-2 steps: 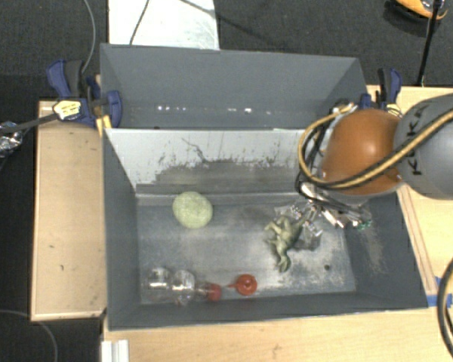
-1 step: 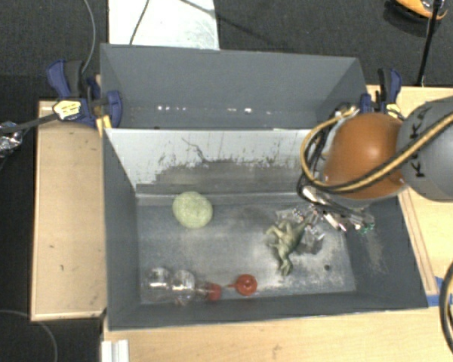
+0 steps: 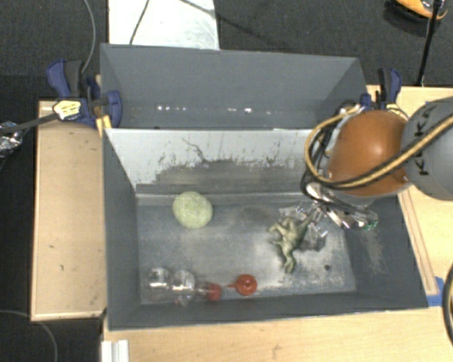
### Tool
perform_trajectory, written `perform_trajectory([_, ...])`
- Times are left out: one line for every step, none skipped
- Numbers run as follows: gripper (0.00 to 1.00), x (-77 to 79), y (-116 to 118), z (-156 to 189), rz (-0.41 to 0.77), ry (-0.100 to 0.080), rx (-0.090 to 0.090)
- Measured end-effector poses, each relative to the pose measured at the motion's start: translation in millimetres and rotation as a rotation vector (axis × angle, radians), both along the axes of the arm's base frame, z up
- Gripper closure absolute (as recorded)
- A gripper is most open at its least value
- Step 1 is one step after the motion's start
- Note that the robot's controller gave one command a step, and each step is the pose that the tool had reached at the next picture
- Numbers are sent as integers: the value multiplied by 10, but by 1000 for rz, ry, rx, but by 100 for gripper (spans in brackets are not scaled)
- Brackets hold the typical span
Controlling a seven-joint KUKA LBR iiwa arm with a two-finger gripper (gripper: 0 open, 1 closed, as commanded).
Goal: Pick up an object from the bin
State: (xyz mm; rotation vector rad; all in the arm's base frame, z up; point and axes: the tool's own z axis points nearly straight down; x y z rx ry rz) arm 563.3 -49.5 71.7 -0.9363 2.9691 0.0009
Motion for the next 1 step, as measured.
perform_trajectory([100,-4,-24,5,-6,-5,-2])
